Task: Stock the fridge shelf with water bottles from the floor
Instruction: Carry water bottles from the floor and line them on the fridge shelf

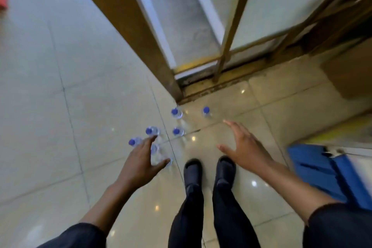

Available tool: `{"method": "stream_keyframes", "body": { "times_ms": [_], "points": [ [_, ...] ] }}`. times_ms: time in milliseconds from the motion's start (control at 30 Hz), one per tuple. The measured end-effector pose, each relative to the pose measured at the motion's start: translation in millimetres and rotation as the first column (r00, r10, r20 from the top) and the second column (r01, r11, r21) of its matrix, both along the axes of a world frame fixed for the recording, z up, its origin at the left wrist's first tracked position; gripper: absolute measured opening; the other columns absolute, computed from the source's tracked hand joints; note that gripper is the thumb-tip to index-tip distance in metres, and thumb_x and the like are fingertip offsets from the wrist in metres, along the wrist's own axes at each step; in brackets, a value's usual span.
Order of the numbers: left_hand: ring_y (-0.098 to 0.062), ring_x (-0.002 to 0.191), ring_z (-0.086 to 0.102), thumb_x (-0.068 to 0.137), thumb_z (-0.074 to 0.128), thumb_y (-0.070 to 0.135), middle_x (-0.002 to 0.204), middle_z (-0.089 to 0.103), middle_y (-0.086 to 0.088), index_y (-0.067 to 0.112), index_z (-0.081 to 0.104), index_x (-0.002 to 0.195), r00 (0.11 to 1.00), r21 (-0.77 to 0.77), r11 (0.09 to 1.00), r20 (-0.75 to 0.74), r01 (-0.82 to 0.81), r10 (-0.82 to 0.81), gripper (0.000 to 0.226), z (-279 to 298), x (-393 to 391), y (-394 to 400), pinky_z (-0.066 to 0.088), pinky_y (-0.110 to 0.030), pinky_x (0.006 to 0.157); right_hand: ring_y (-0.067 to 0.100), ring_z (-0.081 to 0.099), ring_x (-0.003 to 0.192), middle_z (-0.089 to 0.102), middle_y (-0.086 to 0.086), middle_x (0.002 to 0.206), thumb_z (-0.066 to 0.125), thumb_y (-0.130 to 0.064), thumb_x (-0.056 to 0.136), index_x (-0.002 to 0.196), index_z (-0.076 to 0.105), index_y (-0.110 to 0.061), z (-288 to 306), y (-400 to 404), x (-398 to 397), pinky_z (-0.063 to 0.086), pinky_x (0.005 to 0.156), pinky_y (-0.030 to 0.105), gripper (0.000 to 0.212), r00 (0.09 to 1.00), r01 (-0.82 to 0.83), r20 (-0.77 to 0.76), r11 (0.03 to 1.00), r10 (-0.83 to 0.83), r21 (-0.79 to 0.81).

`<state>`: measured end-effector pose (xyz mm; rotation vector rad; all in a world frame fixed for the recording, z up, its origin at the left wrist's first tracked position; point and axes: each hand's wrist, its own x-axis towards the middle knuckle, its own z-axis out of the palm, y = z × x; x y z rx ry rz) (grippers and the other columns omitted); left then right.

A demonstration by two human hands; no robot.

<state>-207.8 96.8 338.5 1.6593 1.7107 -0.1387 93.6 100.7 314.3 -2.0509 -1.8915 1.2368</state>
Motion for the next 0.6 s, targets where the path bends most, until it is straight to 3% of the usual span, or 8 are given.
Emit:
{"method": "stream_keyframes", "body": {
  "times_ms": [133, 300, 400, 467, 533, 600],
  "points": [
    [-0.019, 0.129, 0.047, 0.075, 0.073, 0.052, 0.147, 0.044, -0.001, 0.02, 0.027, 0.147, 0.98, 0.007, 0.981, 0.048, -0.192, 0.192, 0.091, -147, 14, -1, 0.043, -0.04, 0.103, 0.024, 0.046, 0.126, 0.04, 0.0, 0.144, 0.07, -0.047, 0.079, 0.144, 0.024, -0.032, -158, 35, -4, 0.037, 0.087, 0.029, 0.081, 0.994, 0.093, 0.056, 0.996, -0.093, -0.003],
    [-0.018, 0.134, 0.04, 0.066, 0.084, 0.043, 0.149, 0.039, -0.001, 0.022, 0.023, 0.147, 0.909, 0.006, 0.914, 0.099, -0.407, 0.404, 0.104, -321, 30, 10, 0.039, -0.039, 0.107, 0.022, 0.043, 0.129, 0.041, 0.004, 0.145, 0.08, -0.036, 0.073, 0.145, 0.029, -0.02, -336, 80, 1, 0.036, 0.096, 0.029, 0.089, 0.984, 0.177, 0.016, 0.984, -0.177, 0.006],
    [-0.018, 0.125, 0.047, 0.065, 0.088, 0.032, 0.139, 0.046, -0.001, 0.02, 0.032, 0.142, 0.784, -0.023, 0.799, 0.176, -0.601, 0.595, 0.096, -394, 41, 16, 0.041, -0.032, 0.102, 0.019, 0.042, 0.13, 0.041, 0.002, 0.146, 0.085, -0.032, 0.067, 0.145, 0.03, -0.022, -403, 101, -3, 0.037, 0.105, 0.036, 0.096, 0.976, 0.212, -0.056, 0.977, -0.211, 0.013],
    [-0.015, 0.108, 0.054, 0.065, 0.088, 0.028, 0.123, 0.054, 0.002, 0.02, 0.04, 0.13, 0.663, -0.008, 0.682, 0.225, -0.731, 0.714, 0.081, -427, 53, 18, 0.045, -0.023, 0.092, 0.018, 0.044, 0.127, 0.044, -0.001, 0.143, 0.087, -0.03, 0.066, 0.142, 0.035, -0.022, -432, 111, -6, 0.039, 0.105, 0.037, 0.093, 0.967, 0.219, -0.137, 0.975, -0.214, 0.028],
    [-0.006, 0.088, 0.056, 0.066, 0.087, 0.024, 0.103, 0.058, 0.007, 0.023, 0.043, 0.116, 0.561, 0.045, 0.573, 0.274, -0.819, 0.781, 0.066, -448, 61, 20, 0.041, -0.005, 0.072, 0.016, 0.052, 0.117, 0.054, -0.004, 0.13, 0.087, -0.027, 0.066, 0.132, 0.046, -0.019, -451, 118, -12, 0.044, 0.097, 0.033, 0.078, 0.959, 0.22, -0.203, 0.972, -0.199, 0.082],
    [0.003, 0.076, 0.056, 0.069, 0.085, 0.022, 0.089, 0.057, 0.012, 0.024, 0.046, 0.107, 0.497, 0.103, 0.493, 0.325, -0.864, 0.804, 0.055, -456, 64, 20, 0.038, 0.0, 0.061, 0.012, 0.056, 0.101, 0.059, -0.008, 0.111, 0.085, -0.027, 0.068, 0.119, 0.054, -0.019, -457, 121, -17, 0.048, 0.086, 0.028, 0.061, 0.952, 0.22, -0.246, 0.965, -0.18, 0.144]
  ]
}}
